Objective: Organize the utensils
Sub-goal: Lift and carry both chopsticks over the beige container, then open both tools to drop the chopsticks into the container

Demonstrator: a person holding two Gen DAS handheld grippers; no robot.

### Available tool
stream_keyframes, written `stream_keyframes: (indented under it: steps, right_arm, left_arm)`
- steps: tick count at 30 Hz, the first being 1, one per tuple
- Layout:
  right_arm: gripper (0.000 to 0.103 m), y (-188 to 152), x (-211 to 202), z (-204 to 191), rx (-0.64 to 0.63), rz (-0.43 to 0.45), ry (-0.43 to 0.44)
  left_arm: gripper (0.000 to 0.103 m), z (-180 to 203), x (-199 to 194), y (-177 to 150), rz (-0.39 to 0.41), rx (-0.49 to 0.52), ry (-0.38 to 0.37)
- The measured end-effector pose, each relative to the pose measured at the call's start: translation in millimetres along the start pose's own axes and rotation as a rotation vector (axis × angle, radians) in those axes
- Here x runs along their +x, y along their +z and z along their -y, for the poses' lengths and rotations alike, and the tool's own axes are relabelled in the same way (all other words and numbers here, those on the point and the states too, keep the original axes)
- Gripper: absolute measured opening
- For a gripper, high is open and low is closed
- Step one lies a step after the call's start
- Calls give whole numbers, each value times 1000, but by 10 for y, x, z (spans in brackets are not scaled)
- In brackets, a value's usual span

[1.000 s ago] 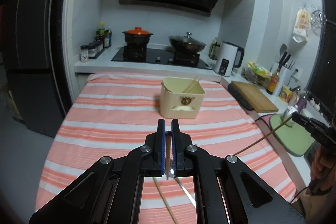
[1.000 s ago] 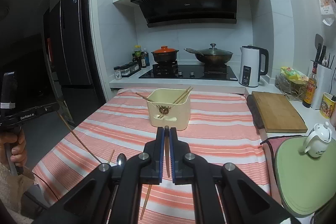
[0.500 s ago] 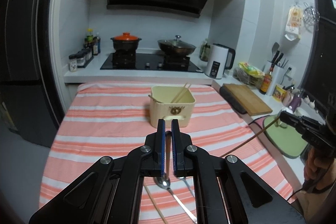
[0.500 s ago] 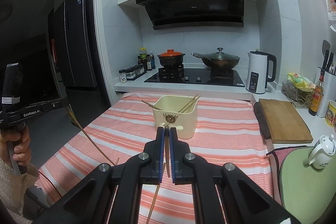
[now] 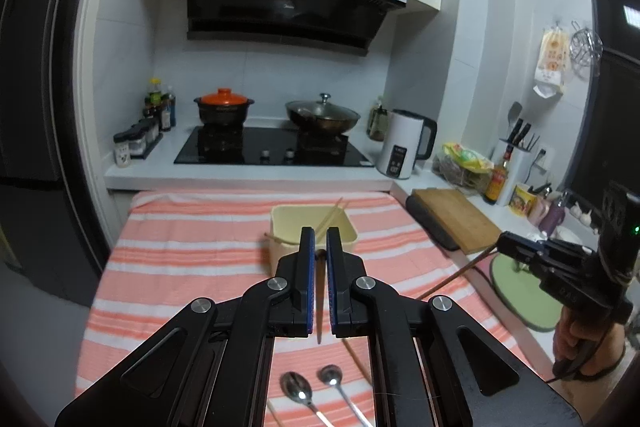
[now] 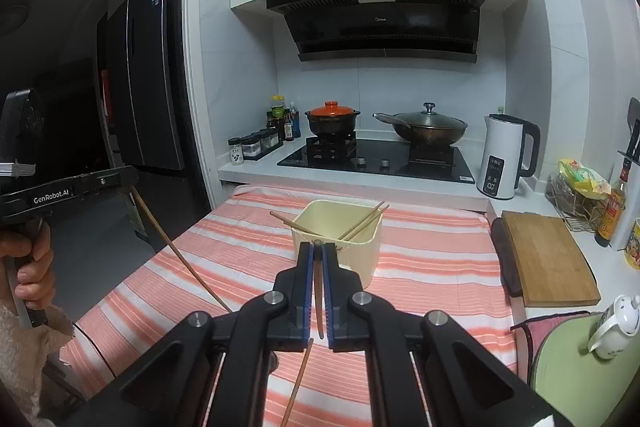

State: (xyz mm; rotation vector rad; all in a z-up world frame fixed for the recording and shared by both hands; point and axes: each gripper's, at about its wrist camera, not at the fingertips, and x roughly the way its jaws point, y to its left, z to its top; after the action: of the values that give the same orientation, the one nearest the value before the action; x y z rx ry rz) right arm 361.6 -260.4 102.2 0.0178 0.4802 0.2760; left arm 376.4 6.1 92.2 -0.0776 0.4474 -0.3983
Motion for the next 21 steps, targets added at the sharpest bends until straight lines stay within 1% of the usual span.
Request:
stream_keyframes:
  steps: [4,7,10,13,15,18,21]
  right_arm:
    - [5,243,161,40,-10,26,-7]
    - [5,452,321,64,-20,49,-15]
    - [5,637,513,81,-23,90,-28]
    - [5,738,754,129,-23,143,-64]
    - [5,768,960,173,-12,153,-64]
    - [5,730,1330,302,31,114,-62]
    - [5,652,1663,422,62,55,-63]
  left_arm:
    - [3,13,135,294,49,-7,-13]
    - [3,4,310,531,97,-19,-4]
    - [3,-51,565,697,131,-50,5]
    - [3,-110,889,745,144,-76,21]
    - [3,-147,1118,718,135,-87,39]
    - [3,-232,1460,630,97,-109,50]
    - [3,-312,1763,498,45,-122,66]
